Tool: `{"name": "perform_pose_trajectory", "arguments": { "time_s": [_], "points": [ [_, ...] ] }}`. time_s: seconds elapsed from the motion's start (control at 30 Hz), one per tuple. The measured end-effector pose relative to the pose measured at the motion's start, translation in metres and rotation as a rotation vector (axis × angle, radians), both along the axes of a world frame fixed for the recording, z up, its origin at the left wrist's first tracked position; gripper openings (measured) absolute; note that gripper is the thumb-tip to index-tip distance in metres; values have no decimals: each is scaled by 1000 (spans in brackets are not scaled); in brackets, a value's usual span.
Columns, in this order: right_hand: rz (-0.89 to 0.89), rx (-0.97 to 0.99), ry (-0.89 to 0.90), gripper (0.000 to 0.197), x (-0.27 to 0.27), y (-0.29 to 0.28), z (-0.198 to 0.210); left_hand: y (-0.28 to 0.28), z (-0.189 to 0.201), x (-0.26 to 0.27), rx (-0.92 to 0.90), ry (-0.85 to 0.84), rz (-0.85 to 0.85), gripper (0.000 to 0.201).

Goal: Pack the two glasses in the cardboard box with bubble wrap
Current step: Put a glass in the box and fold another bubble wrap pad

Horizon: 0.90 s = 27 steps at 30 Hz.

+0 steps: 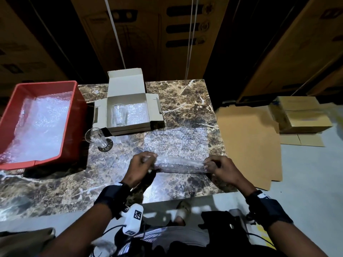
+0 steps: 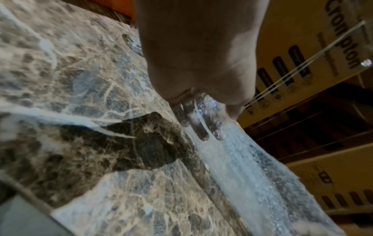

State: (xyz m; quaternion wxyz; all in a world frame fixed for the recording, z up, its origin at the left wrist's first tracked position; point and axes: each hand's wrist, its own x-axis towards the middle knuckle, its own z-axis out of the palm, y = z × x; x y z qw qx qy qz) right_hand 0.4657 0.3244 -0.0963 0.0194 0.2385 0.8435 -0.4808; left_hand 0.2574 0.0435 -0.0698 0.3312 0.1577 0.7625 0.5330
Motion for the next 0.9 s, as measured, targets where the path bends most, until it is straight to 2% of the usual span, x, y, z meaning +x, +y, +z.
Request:
{"name": "perform_pose_trajectory", "arguments": {
  "time_s": [0.13,0.23,0.37,0.4,0.5,0.57,0.7,0.9],
  "points": [
    [-246,-214,118,11,-6,-3,12,6,26,11,119,-160,13,25],
    [-341,-268,189,16,-16,-3,17,7,20,2,149,-276,13,45],
    [-423,-280,212,16,-35,11,2,8,-2,-20,36,-229,55,43],
    [-435,-267,214,20,-40,13,0,9,-3,-22,38,-234,72,37],
    [-467,-228,203,22,-54,20,-6,15,-11,-31,17,-109,132,12],
    [-507,-252,177,22,-63,23,-12,21,-11,-35,21,-96,176,6],
    [-555,-246,130,20,-80,34,-25,28,-23,-50,-20,-66,196,6],
    [-605,-151,104,15,-98,37,-25,27,-31,-59,-111,33,162,13]
  ]
}}
